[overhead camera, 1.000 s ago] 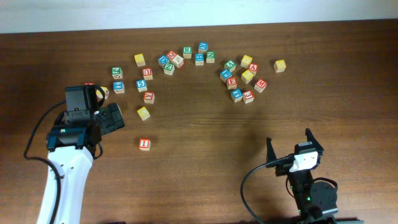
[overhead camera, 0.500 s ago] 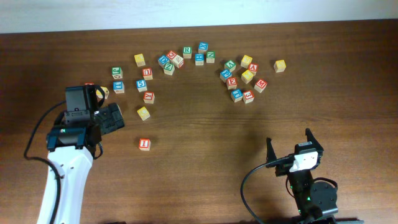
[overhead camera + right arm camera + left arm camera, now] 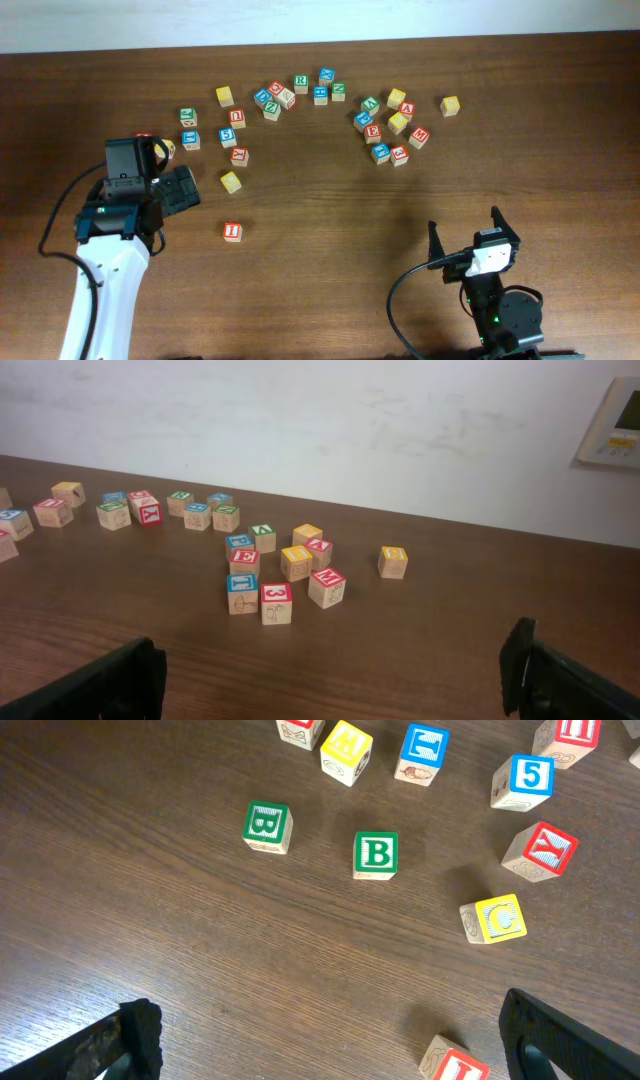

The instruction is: Spell out ICRA

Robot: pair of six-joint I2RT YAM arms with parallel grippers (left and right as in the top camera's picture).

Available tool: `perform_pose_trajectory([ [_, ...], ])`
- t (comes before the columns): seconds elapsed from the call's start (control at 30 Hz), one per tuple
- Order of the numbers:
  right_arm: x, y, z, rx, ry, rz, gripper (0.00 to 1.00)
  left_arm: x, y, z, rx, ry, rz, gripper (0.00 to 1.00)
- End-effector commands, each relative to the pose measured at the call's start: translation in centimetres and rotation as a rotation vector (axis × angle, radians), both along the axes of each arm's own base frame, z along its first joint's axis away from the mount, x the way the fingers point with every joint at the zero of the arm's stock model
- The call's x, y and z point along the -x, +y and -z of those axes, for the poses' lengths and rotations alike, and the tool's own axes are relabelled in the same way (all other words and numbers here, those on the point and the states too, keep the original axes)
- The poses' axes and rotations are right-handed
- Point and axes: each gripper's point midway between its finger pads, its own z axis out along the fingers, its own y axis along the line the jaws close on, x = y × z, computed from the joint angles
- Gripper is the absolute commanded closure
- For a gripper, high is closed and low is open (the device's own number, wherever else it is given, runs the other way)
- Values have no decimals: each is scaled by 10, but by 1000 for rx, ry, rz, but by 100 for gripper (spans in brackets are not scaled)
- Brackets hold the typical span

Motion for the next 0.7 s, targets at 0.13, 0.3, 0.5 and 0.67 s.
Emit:
perform_pose_trajectory([
  [0.13, 0, -2, 3, -11, 7, 7, 2, -1, 1, -6, 10, -21, -17, 1],
  [0.3, 0, -2, 3, -11, 7, 7, 2, -1, 1, -6, 10, -21, -17, 1],
  [0.5, 0, -2, 3, -11, 7, 7, 2, -1, 0, -5, 17, -21, -13, 1],
  [0.67, 0, -2, 3, -11, 7, 7, 2, -2, -4, -5, 38, -26, 0, 1],
])
